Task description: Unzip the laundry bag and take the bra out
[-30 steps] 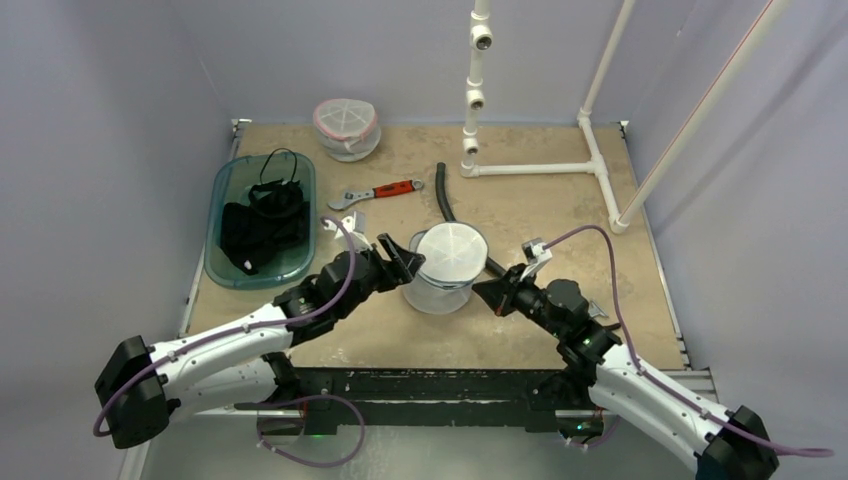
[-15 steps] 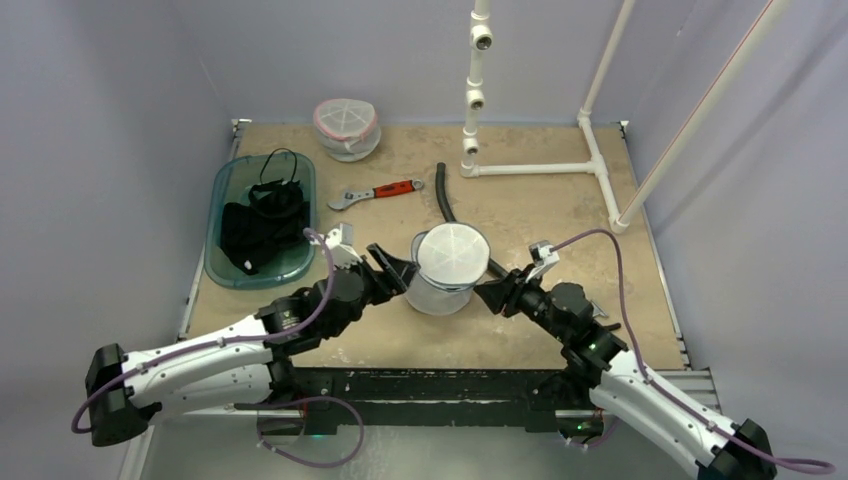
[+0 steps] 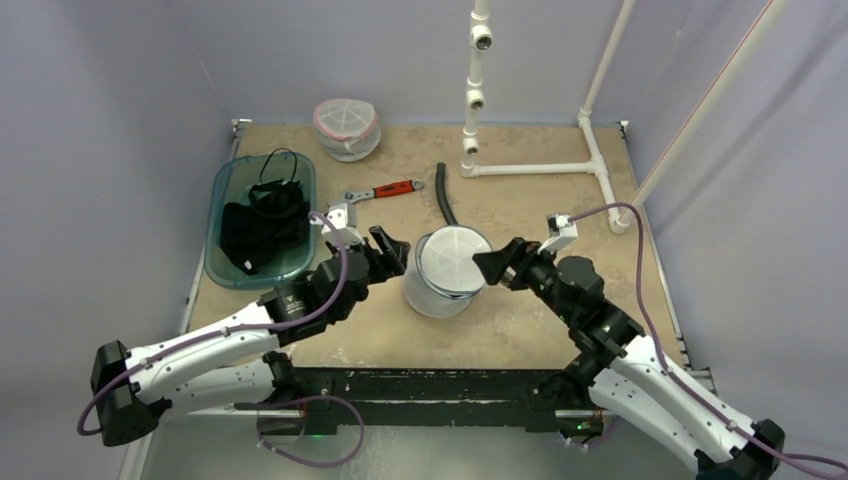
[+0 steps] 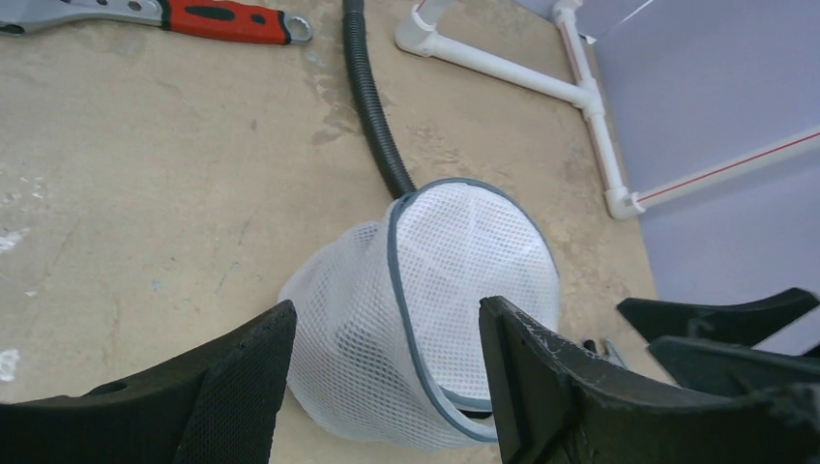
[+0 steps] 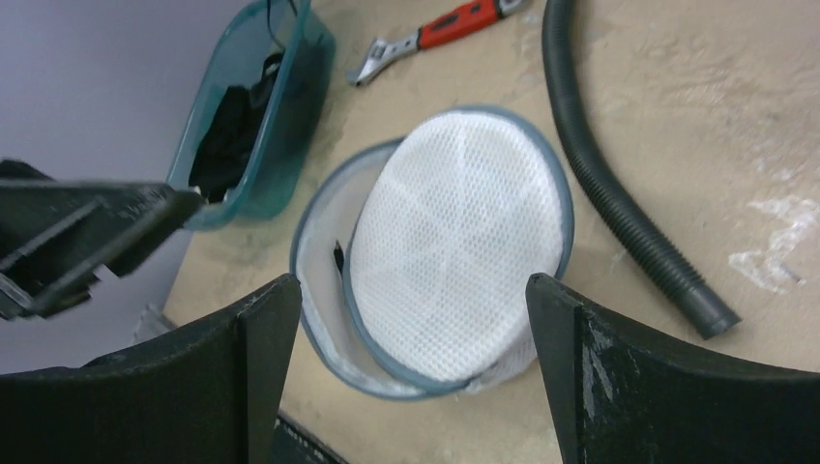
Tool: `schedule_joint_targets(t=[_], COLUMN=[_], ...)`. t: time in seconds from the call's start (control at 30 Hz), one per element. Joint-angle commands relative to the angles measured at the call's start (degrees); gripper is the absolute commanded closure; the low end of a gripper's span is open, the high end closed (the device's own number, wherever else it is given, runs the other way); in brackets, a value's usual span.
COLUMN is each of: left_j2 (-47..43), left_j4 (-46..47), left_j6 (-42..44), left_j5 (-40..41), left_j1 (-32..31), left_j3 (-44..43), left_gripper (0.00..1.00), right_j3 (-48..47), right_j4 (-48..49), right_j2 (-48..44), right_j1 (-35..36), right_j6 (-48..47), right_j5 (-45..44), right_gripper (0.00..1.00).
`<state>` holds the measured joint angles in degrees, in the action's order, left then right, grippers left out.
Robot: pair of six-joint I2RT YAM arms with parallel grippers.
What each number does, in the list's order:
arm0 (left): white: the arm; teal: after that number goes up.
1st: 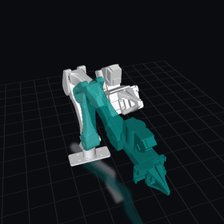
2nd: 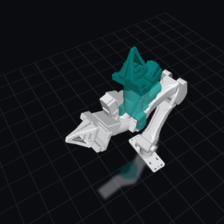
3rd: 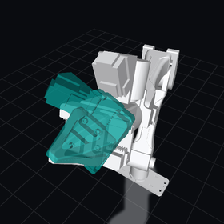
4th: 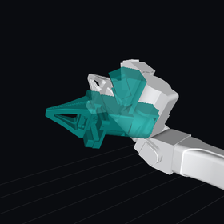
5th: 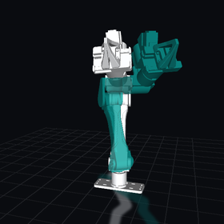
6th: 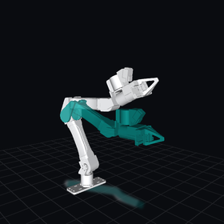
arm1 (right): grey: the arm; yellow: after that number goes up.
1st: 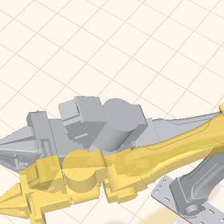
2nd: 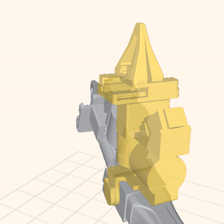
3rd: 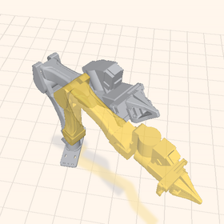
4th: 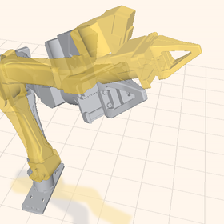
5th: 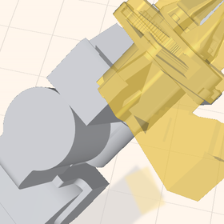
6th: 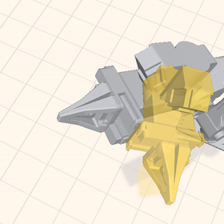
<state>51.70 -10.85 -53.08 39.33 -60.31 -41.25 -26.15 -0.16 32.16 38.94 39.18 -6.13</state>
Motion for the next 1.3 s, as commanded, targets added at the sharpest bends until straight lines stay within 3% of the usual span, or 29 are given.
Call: schedule_joint_targets(t=[0.0, 0.23, 0.37, 0.5, 0.67, 0.87, 1.0, 1.13, 1.27], left_j2=[2.3, 9.0, 15.3, 21.0, 25.4, 27.1, 27.8, 23.8, 19.8], left_j4=[3.2, 7.2, 8.7, 3.7, -1.0, -3.6, -3.1, -5.7, -15.2], left_j6=[6.2, 12.5, 15.5, 17.5, 18.8, 19.8, 20.8, 21.1, 25.2], left_j5=[-7.4, -19.0, -26.5, -27.3, -25.4, -25.2, -26.8, -20.8, -10.4], left_j1=[5.6, 10.7, 12.5, 13.2, 13.8, 13.9, 13.9, 13.7, 13.4], left_j3=[-2.4, -3.9, -7.1, -12.3, -14.0, -14.1, -13.6, -16.0, -26.5], left_gripper=[0.32, 0.31, 0.31, 0.35, 0.55, 0.71, 1.00, 1.00, 1.00], right_j3=[-5.7, -6.0, -6.8, -7.2, -7.6, -7.8, -8.6, -8.6, -7.6], right_j4=[0.6, 10.9, 12.8, 12.1, 12.0, 9.6, 8.3, 8.2, 9.9], right_j2=[7.4, 16.8, 18.7, 19.4, 17.6, 14.5, 14.0, 12.0, 8.8], right_j1=[-0.5, -11.1, -11.7, -11.6, -11.7, -11.7, -11.6, -11.6, -11.6], right_j6=[-0.4, -0.6, -2.1, -3.6, -7.2, -7.7, -8.0, -8.4, -8.5], right_j5=[-7.6, 3.2, 6.0, 9.5, 11.2, 13.3, 16.3, 16.3, 15.5], right_gripper=[0.11, 0.10, 0.10, 0.10, 0.11, 0.11, 0.11, 0.11, 0.11])
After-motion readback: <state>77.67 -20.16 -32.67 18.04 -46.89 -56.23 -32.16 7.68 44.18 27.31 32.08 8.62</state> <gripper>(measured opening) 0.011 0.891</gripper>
